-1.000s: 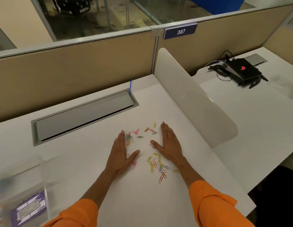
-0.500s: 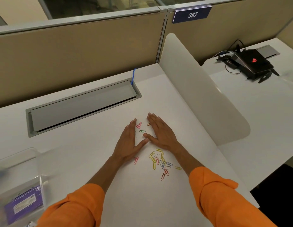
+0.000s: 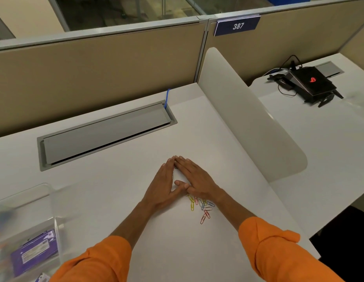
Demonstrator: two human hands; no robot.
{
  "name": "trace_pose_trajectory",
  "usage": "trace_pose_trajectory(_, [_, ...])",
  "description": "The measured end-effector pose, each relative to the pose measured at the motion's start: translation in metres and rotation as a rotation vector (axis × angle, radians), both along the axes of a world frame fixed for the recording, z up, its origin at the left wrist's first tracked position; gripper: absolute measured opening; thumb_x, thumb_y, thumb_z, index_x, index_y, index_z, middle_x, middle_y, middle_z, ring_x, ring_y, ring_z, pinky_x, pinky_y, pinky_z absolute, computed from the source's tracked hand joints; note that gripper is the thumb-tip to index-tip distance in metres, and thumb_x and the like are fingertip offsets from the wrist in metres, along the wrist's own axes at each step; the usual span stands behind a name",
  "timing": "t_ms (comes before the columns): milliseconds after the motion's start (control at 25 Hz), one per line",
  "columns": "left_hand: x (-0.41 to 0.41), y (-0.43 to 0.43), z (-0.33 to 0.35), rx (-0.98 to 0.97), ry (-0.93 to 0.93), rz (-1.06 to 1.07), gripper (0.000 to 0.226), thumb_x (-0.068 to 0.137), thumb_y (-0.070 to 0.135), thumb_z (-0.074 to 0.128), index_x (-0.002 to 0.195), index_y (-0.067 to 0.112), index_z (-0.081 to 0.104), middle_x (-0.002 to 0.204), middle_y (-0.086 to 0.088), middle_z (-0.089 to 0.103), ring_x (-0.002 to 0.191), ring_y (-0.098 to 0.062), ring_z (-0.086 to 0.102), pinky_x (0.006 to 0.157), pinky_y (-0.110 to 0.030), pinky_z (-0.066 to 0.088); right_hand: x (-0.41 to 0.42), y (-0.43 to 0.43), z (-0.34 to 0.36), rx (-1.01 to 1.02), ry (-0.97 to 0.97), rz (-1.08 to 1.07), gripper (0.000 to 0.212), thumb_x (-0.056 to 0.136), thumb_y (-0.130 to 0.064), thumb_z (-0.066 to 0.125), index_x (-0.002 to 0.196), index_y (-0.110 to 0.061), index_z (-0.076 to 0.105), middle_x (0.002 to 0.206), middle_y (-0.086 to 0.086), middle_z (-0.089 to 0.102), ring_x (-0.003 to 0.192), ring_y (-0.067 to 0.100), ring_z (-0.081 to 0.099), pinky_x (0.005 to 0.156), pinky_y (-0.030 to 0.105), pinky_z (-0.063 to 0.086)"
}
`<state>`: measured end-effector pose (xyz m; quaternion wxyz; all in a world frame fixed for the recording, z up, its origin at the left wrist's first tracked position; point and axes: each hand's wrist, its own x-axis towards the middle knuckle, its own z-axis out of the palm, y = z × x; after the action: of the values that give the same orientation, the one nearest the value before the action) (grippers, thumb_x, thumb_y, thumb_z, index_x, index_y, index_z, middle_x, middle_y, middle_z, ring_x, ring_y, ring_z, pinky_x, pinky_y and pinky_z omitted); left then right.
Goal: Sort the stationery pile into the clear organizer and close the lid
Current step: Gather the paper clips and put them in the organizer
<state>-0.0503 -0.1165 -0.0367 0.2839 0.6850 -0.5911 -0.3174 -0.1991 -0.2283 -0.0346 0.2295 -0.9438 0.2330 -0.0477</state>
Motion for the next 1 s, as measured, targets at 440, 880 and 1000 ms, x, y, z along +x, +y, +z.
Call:
trace_pose_trajectory(440, [-0.033,0.048,0.002,-0.040,-0.037,-0.062,0.095,0.092,0.062,0.051,0.156,0.014,-0.001,0.165,0.007,0.004,0.149,-0.001,0.001,0.123,-0.034,0.013,-0.040,0.049,0.012,0.124,0.036,-0.029,0.070,0.098,-0.052,0.043,0.154,-0.018,0.017,0.162,-0.008,0.013,0.148,0.001,0.004,0.122,0.034,0.014])
trace_pose_trajectory(880, [-0.021,0.103,0.011,-0.086,-0.309,0.021,0.107,0.085,0.075,0.046,0.155,0.014,-0.007,0.165,0.004,-0.005,0.151,-0.008,-0.005,0.123,-0.033,0.004,-0.111,0.079,0.026,0.048,0.036,-0.278,0.096,0.085,-0.073,0.048,0.155,-0.022,0.006,0.162,-0.013,-0.004,0.148,0.004,-0.006,0.122,0.030,0.007])
trace_pose_trajectory(1000, [-0.015,0.125,0.005,-0.027,-0.447,0.005,0.108,0.085,0.079,0.037,0.155,0.013,-0.011,0.165,0.003,-0.009,0.151,-0.009,-0.008,0.123,-0.037,0.004,-0.128,0.098,0.013,-0.027,0.117,-0.354,0.109,0.079,-0.081,0.044,0.154,-0.014,0.003,0.163,-0.005,-0.005,0.149,0.009,-0.007,0.122,0.034,0.006])
